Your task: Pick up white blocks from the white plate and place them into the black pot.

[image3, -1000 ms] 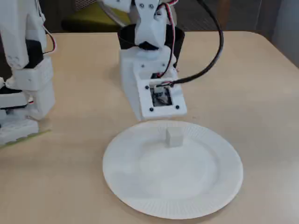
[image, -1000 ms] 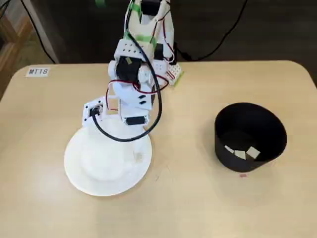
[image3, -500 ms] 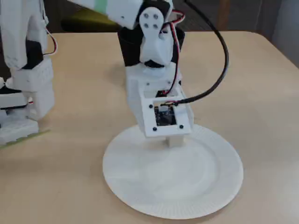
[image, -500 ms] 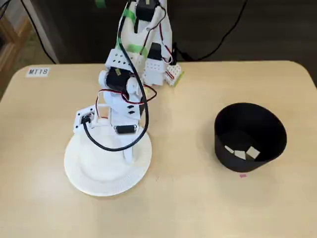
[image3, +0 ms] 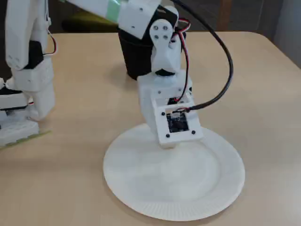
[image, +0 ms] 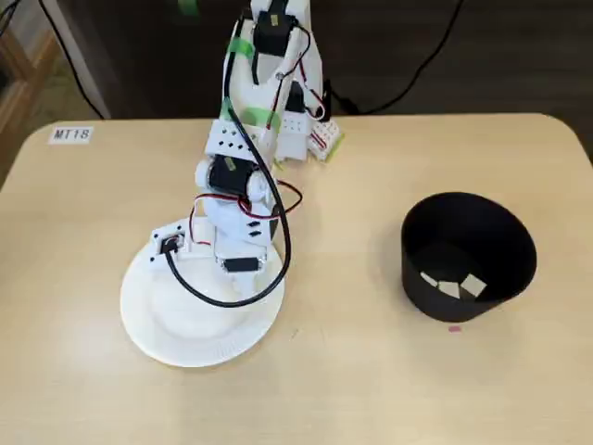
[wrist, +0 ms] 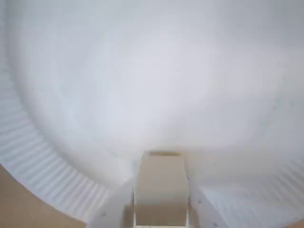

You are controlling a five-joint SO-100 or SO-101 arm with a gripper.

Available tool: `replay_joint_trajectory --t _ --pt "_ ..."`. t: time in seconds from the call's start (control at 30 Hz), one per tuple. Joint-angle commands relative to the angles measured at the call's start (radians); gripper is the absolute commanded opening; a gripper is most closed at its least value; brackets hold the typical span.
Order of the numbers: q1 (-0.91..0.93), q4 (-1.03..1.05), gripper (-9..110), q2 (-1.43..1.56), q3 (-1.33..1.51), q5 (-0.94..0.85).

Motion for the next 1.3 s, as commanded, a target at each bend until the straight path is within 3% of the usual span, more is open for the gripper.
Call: replay_joint_trajectory --t 0.0,0.2,0.43,0.67,0.93,1.03,1.27 --pt "0.011 -0.021 -2 0.005 -0.038 0.005" --pt "0.015 -0.072 -2 0.16 -0.029 0.008" --pt "-0.075 -0.474 -2 0.649 0.104 0.066" --pt "-0.442 -0.514 -2 0.92 0.15 0.114" --pt "-0.885 -0.732 -2 0.943 0.431 0.25" --pt "-0.933 -0.861 -2 0.91 0.549 0.285" --pt "-0.931 -0.884 -2 0.756 0.577 0.261"
